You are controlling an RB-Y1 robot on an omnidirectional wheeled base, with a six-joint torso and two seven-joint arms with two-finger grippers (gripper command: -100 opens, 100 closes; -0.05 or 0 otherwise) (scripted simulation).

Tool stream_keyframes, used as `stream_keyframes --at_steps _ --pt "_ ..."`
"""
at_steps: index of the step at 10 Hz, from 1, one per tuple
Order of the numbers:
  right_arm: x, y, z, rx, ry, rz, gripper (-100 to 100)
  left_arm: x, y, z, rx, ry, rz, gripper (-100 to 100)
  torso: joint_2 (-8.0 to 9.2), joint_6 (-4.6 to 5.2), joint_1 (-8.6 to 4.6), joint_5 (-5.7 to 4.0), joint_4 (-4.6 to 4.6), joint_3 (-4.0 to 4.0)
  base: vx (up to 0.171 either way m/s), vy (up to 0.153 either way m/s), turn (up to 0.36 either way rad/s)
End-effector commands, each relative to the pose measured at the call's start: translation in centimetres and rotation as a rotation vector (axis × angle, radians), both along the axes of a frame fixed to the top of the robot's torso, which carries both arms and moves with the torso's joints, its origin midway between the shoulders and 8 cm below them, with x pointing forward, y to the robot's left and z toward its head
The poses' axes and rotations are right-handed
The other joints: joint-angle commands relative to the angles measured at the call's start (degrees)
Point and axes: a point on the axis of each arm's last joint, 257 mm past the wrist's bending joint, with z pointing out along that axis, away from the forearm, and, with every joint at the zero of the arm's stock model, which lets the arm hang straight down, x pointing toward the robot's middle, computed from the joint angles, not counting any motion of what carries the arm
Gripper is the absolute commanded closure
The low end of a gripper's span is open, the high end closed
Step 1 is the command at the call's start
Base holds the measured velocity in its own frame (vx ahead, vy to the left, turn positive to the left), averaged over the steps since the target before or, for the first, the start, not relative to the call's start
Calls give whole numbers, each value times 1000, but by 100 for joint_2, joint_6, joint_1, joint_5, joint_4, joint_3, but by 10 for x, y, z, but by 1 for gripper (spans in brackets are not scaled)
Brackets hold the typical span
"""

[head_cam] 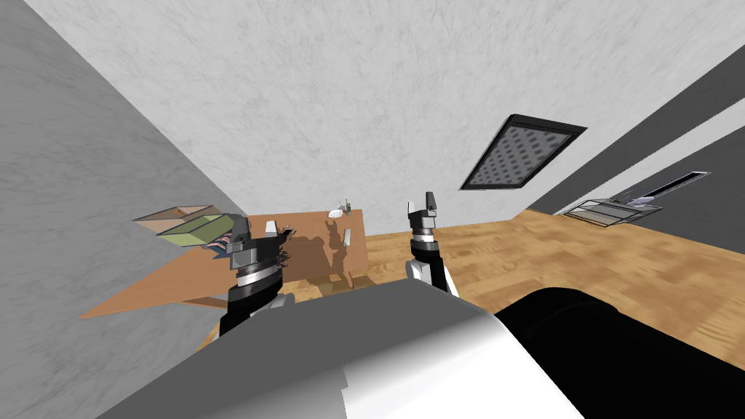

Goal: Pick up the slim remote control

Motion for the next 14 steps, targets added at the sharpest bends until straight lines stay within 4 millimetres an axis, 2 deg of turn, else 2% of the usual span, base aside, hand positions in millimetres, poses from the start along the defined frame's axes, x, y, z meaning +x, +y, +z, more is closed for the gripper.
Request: stream_keyframes --at_steps 1,4,8,9,10,11,12,13,14 --pt "0 0 0 0 0 0 0 5 0 -6 14 25 -18 -100 0 0 0 0 0 0 -16 -23 -8" --pt "0 0 0 0 0 0 0 22 8 -28 17 112 -51 -100 18 0 -30 -6 4 10 -52 -84 -8" --pt "0 0 0 0 0 0 0 53 36 -76 -55 276 -66 -100 28 1 -55 -12 6 16 -67 -142 -10" --pt "0 0 0 0 0 0 0 54 36 -79 -58 289 -66 -100 25 1 -55 -12 6 14 -43 -100 3" --pt "0 0 0 0 0 0 0 61 46 -94 -88 332 -65 -100 19 0 -41 -10 4 11 -36 -92 -7" --pt "0 0 0 0 0 0 0 62 46 -96 -90 341 -64 -100 15 0 -37 -8 4 9 -26 -75 2" --pt "0 0 0 0 0 0 0 69 56 -111 -124 383 -61 -100 10 1 -29 -7 3 6 -29 -91 -9" --pt "0 0 0 0 0 0 0 70 56 -114 -127 396 -61 -100 11 0 -33 -8 2 6 -23 -77 6" --pt "0 0 0 0 0 0 0 76 66 -131 -166 441 -57 -100 9 0 -28 -7 2 5 -14 -100 -5"
